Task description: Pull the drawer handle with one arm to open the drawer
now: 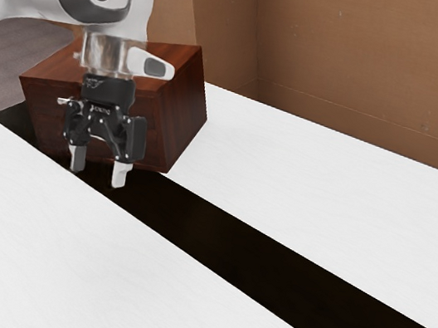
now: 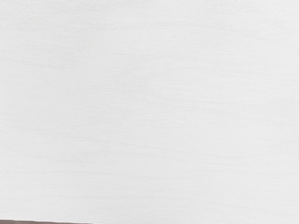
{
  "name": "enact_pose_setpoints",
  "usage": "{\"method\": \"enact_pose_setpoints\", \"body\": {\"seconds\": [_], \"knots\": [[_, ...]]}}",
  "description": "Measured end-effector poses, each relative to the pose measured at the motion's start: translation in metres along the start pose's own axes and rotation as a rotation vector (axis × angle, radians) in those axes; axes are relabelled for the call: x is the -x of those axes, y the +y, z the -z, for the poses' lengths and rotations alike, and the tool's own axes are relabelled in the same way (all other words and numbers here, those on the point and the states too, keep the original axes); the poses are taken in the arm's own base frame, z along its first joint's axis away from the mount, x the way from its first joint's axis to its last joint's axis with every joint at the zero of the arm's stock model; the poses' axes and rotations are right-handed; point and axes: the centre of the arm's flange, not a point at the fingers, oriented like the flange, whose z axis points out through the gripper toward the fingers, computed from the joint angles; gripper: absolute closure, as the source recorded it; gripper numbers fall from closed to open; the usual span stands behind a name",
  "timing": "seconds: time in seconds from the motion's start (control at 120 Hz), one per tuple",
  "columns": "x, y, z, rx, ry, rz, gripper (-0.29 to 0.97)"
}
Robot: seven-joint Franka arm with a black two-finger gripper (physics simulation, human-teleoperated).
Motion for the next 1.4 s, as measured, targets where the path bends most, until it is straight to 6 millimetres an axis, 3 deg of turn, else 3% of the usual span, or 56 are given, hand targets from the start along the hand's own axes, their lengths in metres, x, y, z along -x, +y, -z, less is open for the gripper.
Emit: {"method": "enact_pose_setpoints", "body": {"seconds": [0.183, 0.333, 0.475, 0.6, 0.683, 0.758, 0.867, 1.05, 1.275, 1.4], "knots": [[-0.016, -0.004, 0.022, 0.008, 0.203, -0.026, 0.00], [0.045, 0.009, 0.103, -0.040, 0.531, -0.138, 0.00], [0.051, 0.009, 0.127, -0.182, 0.666, -0.319, 0.00], [0.026, -0.032, 0.107, -0.300, 0.596, -0.394, 0.00], [0.003, -0.058, 0.073, -0.322, 0.525, -0.470, 0.00], [-0.002, -0.074, 0.051, -0.337, 0.501, -0.545, 0.00], [-0.003, -0.107, 0.043, -0.353, 0.525, -0.621, 0.00], [-0.018, -0.185, 0.027, -0.336, 0.569, -0.709, 0.00], [-0.054, -0.202, 0.035, -0.394, 0.610, -0.923, 0.00], [-0.057, -0.220, 0.034, -0.441, 0.566, -0.978, 0.00]]}}
